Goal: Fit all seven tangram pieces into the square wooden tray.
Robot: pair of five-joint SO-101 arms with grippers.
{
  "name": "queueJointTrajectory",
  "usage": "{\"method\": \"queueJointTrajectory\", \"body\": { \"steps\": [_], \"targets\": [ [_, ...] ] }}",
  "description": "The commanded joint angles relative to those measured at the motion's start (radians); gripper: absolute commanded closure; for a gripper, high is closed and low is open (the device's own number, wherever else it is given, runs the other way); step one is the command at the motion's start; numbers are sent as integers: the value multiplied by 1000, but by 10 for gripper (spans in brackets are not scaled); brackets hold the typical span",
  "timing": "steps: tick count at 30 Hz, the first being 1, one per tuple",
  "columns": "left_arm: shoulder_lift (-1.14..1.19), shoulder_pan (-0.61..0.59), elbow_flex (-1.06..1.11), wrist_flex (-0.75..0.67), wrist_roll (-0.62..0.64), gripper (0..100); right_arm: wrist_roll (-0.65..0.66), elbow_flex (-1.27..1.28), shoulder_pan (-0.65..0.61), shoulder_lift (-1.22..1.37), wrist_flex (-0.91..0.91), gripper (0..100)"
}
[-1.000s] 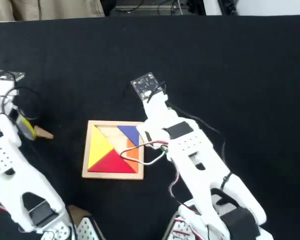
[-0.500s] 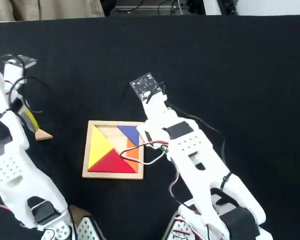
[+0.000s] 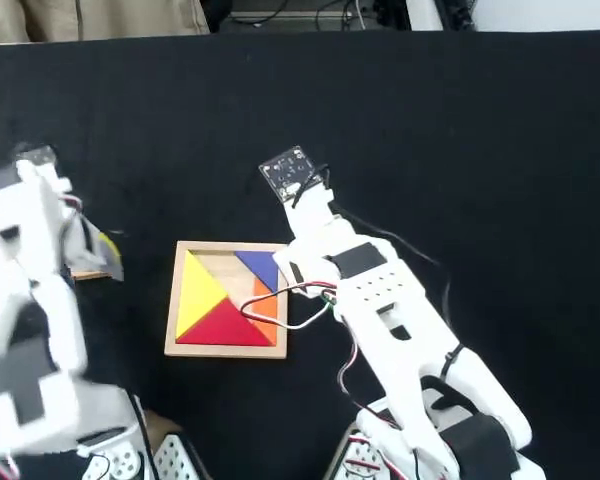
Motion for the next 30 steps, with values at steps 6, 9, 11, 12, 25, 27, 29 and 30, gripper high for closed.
{"method": "queueJointTrajectory", "body": {
  "steps": [6,9,11,12,25,27,29,30],
  "targets": [
    [-694,-10,585,-445,284,759,8,4,14,-35,-23,984],
    [-612,-73,539,-443,282,758,8,4,12,-35,-23,984],
    [-499,-81,487,-425,276,757,8,4,12,-35,-23,984],
    [-425,-81,455,-410,275,757,8,4,12,-35,-23,984],
    [-31,-119,237,-454,318,757,34,1,12,-35,-17,984],
    [-26,-119,234,-454,319,757,54,-1,12,-35,-17,984],
    [-14,-120,225,-462,341,757,55,-1,11,-35,-17,984],
    [-6,-122,226,-480,370,757,55,-1,3,-35,-17,984]
  ]
}}
